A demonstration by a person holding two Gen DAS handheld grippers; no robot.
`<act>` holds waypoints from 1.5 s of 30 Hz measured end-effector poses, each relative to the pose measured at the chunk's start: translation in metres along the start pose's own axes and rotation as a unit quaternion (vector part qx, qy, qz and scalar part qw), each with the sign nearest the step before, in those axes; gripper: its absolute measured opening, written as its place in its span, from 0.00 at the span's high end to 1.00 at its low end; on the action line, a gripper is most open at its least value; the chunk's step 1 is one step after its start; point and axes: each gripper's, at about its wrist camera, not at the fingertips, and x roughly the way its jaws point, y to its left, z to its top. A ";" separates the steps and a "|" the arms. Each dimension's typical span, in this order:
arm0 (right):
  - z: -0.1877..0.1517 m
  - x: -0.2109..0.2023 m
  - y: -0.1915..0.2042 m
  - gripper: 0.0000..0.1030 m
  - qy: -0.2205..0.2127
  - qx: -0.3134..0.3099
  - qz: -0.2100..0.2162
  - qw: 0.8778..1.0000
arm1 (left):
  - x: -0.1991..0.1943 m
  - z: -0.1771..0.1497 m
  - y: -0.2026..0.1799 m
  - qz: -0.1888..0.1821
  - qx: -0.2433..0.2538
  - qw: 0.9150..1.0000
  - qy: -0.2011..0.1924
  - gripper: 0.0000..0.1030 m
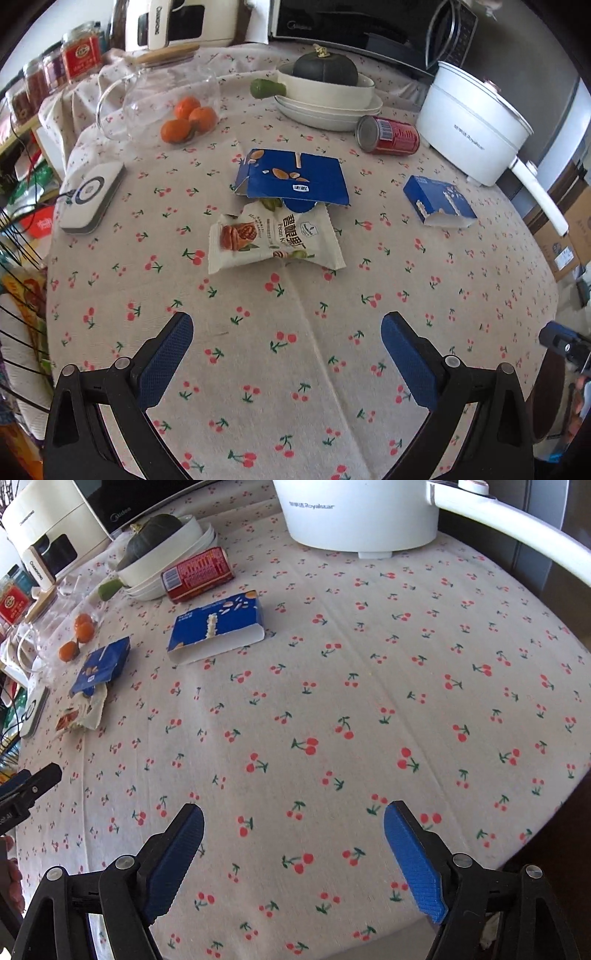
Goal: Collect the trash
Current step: 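Grasp the white nut snack bag with the left gripper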
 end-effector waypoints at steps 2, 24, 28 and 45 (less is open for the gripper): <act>0.003 0.007 0.003 0.19 0.005 -0.001 -0.002 1.000 | 0.010 0.007 0.014 -0.017 -0.055 0.998 0.004 0.02; 0.010 0.021 0.005 0.19 0.014 -0.025 -0.027 0.999 | 0.020 0.024 0.037 -0.048 -0.141 0.988 -0.028 0.85; 0.017 0.022 0.010 0.19 0.009 -0.028 -0.025 0.999 | -0.005 0.016 0.037 -0.048 -0.078 0.995 -0.032 0.86; 0.105 0.081 0.093 0.00 -0.066 -0.095 -0.039 0.993 | -0.043 -0.020 0.081 -0.077 -0.072 0.994 -0.025 0.87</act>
